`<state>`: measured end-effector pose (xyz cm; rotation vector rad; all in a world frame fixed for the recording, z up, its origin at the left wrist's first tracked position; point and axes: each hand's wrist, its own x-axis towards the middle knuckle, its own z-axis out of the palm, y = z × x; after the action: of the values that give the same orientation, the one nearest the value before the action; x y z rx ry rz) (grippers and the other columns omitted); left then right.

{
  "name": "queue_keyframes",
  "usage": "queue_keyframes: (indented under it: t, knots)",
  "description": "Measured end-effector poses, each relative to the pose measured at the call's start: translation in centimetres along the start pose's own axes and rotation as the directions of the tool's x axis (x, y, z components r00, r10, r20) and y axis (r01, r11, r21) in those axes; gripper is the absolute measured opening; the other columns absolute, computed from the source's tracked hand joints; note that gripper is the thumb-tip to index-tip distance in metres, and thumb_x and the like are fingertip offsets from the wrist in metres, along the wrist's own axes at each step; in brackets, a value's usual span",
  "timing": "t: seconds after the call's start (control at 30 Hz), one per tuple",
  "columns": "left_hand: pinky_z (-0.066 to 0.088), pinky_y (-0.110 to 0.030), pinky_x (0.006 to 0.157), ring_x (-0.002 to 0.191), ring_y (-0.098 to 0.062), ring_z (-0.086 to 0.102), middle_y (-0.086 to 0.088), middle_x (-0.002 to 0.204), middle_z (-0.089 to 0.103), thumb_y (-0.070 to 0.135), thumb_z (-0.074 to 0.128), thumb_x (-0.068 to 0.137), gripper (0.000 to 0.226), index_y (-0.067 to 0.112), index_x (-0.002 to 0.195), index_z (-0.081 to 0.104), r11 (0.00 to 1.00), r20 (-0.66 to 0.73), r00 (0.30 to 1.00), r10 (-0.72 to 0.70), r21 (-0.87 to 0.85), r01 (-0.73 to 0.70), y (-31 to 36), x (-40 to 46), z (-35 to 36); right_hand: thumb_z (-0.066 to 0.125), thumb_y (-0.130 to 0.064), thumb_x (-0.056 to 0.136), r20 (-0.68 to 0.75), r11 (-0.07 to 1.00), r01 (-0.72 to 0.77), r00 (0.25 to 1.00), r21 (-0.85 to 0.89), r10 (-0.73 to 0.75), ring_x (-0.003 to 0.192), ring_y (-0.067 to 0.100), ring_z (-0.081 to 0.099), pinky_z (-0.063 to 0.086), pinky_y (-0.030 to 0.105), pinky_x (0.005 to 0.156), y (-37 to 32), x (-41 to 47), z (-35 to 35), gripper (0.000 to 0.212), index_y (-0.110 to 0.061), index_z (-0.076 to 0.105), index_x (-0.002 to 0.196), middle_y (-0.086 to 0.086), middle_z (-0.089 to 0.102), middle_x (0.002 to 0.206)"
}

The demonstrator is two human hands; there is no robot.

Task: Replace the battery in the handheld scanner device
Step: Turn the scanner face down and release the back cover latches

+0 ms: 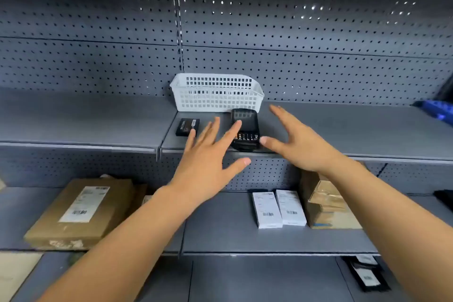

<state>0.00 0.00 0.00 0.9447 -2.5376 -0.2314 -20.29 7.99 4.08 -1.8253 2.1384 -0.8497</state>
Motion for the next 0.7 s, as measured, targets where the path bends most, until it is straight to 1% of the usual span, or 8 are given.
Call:
queue_keyframes:
  t: [0.1, 0.2, 0.3, 0.37, 0.47, 0.53, 0.6, 0.7]
  knots:
    - [0.000, -0.042, 0.122, 0.152, -0.020, 0.002, -0.011, 0.165, 0.002, 0.071, 0.036, 0.089, 0.078, 0.047, 0.151, -0.003, 1.000, 0.016, 1.000, 0.017, -0.002, -0.017, -1.2, 2.9, 0.5, 0.055, -0.045, 0.091, 0.000, 0.999, -0.042, 0.999, 0.000, 0.042, 0.148, 0.012, 0.019, 0.015, 0.019, 0.109, 1.3, 4.0, 0.5, 0.074, -0.029, 0.017, 0.152, -0.004, 0.022, 0.162]
    - [0.001, -0.036, 0.120, 0.151, -0.022, 0.008, -0.011, 0.164, 0.008, 0.070, 0.038, 0.089, 0.081, 0.044, 0.152, -0.003, 0.999, 0.047, 0.998, 0.029, -0.022, -0.028, -1.5, 5.3, 1.1, 0.050, -0.044, 0.094, 0.040, 0.994, -0.108, 0.993, -0.007, 0.108, 0.143, 0.018, 0.034, 0.026, 0.024, 0.108, 2.9, 7.4, 1.1, 0.064, -0.029, 0.024, 0.151, -0.002, 0.034, 0.157]
    - [0.012, -0.030, 0.118, 0.150, -0.018, 0.014, -0.004, 0.164, 0.015, 0.069, 0.044, 0.087, 0.084, 0.040, 0.154, 0.002, 0.997, 0.074, 0.997, 0.018, -0.079, -0.012, -1.7, 6.5, 1.5, 0.048, -0.040, 0.096, 0.095, 0.994, -0.112, 0.989, -0.017, 0.113, 0.139, 0.018, 0.042, 0.030, 0.028, 0.109, 4.3, 9.7, 1.5, 0.056, -0.027, 0.032, 0.148, -0.002, 0.044, 0.152]
    - [0.018, -0.028, 0.116, 0.150, -0.013, 0.014, 0.001, 0.165, 0.013, 0.072, 0.045, 0.084, 0.087, 0.039, 0.154, 0.003, 0.994, 0.104, 0.995, -0.003, -0.109, 0.014, -1.6, 6.8, 1.8, 0.048, -0.037, 0.096, 0.119, 0.995, -0.101, 0.988, 0.008, 0.099, 0.136, 0.016, 0.046, 0.033, 0.031, 0.112, 5.1, 10.8, 1.8, 0.051, -0.029, 0.037, 0.146, -0.004, 0.049, 0.148]
    - [0.015, -0.029, 0.117, 0.150, -0.013, 0.011, 0.008, 0.165, 0.001, 0.075, 0.045, 0.081, 0.091, 0.039, 0.154, 0.004, 0.995, 0.152, 0.988, -0.026, -0.096, 0.041, -1.6, 6.7, 1.9, 0.049, -0.038, 0.096, 0.150, 0.994, -0.095, 0.985, 0.058, 0.086, 0.134, 0.011, 0.046, 0.032, 0.035, 0.116, 6.2, 12.0, 1.9, 0.046, -0.034, 0.044, 0.141, -0.011, 0.052, 0.145]
    - [0.013, -0.028, 0.117, 0.150, -0.015, 0.009, 0.011, 0.164, -0.007, 0.075, 0.042, 0.083, 0.090, 0.040, 0.153, 0.000, 0.998, 0.180, 0.983, -0.021, -0.056, 0.031, -1.8, 6.5, 1.9, 0.051, -0.034, 0.096, 0.183, 0.987, -0.091, 0.981, 0.131, 0.066, 0.130, 0.006, 0.050, 0.033, 0.031, 0.115, 6.7, 12.4, 1.8, 0.043, -0.033, 0.047, 0.139, -0.014, 0.056, 0.140]
    - [0.011, -0.027, 0.117, 0.150, -0.015, 0.008, 0.014, 0.163, -0.010, 0.075, 0.038, 0.083, 0.089, 0.041, 0.153, -0.004, 0.999, 0.194, 0.981, -0.023, -0.030, 0.029, -1.7, 6.4, 1.8, 0.054, -0.028, 0.096, 0.207, 0.972, -0.091, 0.977, 0.218, 0.045, 0.124, 0.000, 0.053, 0.034, 0.024, 0.112, 7.1, 12.6, 1.7, 0.042, -0.030, 0.051, 0.137, -0.015, 0.059, 0.134]
    - [0.006, -0.021, 0.115, 0.150, -0.012, 0.006, 0.019, 0.162, -0.009, 0.079, 0.033, 0.078, 0.090, 0.044, 0.151, -0.006, 0.999, 0.185, 0.982, -0.034, -0.020, 0.039, -1.4, 6.4, 1.7, 0.052, -0.010, 0.096, 0.192, 0.897, -0.124, 0.980, 0.425, 0.045, 0.104, -0.013, 0.059, 0.039, 0.009, 0.100, 7.3, 12.8, 1.3, 0.040, -0.021, 0.055, 0.134, -0.013, 0.065, 0.123]
